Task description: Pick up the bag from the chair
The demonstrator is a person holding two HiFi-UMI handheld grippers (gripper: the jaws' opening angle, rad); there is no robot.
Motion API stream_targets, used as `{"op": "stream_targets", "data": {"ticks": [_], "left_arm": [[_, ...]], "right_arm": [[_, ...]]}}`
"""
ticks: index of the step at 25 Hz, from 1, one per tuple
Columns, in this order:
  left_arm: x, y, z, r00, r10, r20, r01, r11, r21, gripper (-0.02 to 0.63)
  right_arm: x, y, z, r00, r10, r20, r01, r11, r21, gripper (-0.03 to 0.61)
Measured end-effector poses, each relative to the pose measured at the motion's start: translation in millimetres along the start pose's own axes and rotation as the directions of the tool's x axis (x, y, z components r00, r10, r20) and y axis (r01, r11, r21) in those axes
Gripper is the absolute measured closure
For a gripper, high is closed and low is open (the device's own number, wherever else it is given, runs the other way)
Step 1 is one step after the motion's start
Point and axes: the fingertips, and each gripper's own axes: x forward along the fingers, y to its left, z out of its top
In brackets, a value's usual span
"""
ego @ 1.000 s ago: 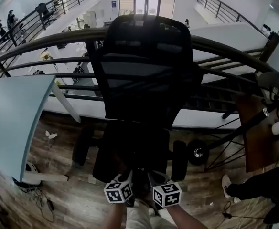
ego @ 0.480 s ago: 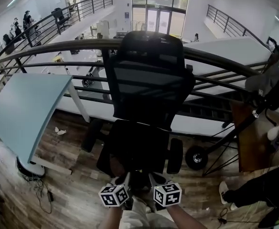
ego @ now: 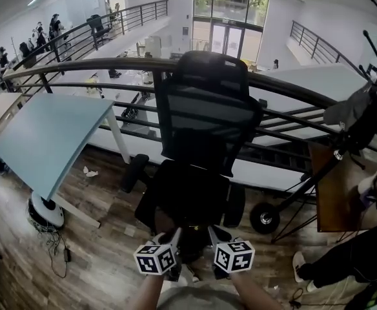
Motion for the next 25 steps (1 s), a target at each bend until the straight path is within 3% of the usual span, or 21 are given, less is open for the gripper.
{"op": "stream_targets", "data": {"ticks": [16,25], "left_arm": [[-72,-42,-1,0.995,-0.054,0.085,0.054,0.999,0.01,0.598],[-91,-48,1,0.991,-0.068,0.116,0.067,0.998,0.01,0.598]], "right_arm": [[-65,20,12,0.996,0.06,0.073,-0.059,0.998,-0.005,0.577],[-73,31,4,0.994,0.078,0.072,-0.077,0.997,-0.017,0.577]]}}
